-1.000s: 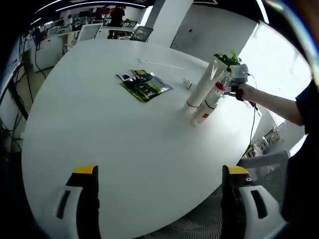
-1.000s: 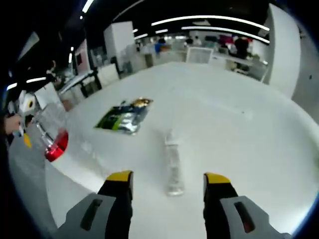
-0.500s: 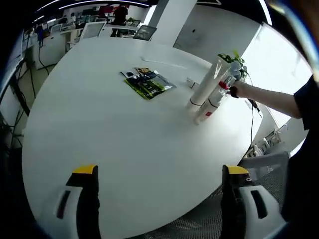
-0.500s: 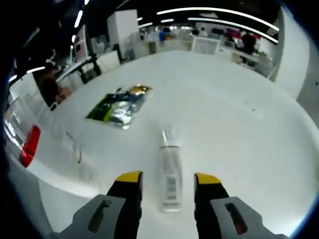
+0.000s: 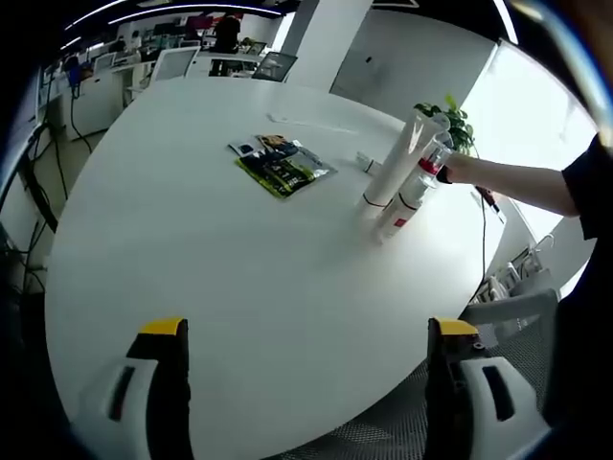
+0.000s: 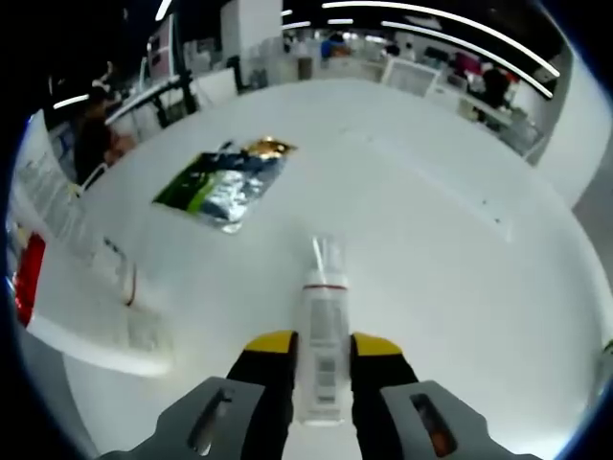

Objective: Arrange the skincare products in the storage area until every visible bottle or jar stands upright without overlapping.

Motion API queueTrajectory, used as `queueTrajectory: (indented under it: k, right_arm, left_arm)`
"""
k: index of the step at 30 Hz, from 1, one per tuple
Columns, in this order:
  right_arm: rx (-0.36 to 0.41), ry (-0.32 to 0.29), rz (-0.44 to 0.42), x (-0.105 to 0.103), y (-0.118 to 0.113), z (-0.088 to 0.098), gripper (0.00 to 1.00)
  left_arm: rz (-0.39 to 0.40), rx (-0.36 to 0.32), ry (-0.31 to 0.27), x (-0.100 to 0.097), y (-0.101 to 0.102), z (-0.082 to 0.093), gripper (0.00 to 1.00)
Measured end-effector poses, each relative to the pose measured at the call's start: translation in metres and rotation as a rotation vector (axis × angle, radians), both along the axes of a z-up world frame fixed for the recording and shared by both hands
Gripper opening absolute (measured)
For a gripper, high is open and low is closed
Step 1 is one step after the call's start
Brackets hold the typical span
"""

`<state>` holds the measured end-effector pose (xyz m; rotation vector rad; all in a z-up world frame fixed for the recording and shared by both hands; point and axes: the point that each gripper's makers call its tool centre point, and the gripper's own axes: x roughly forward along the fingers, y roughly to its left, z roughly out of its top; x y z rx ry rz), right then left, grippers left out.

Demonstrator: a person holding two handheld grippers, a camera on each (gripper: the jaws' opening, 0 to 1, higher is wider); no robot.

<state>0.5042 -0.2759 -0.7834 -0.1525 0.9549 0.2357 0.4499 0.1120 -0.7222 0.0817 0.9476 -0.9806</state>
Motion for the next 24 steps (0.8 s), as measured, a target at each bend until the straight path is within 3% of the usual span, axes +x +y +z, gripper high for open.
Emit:
queueTrajectory:
  k: [7,13,17,24]
  right_arm:
    - [-0.018,-0.029,0.033,0.000,-0.001,0.002,0.14]
    - [0.047,-0.056,-0.034,-0.006,-0.002,0.007,0.13]
    - [0.121,-0.107,-0.104,-0.009,-0.002,0.020,0.13]
    - [0.287,-0.254,-0.209,-0.023,0.001,0.060,0.13]
  left_arm:
    - [0.008,0.003,0.004,-0.002,0.002,0.000,0.98]
    - [-0.009,-0.002,-0.008,-0.002,-0.003,0.007,0.98]
    - [-0.016,-0.009,-0.019,0.000,-0.005,0.012,0.98]
    - [-0.038,-0.047,-0.033,-0.001,-0.013,0.027,0.98]
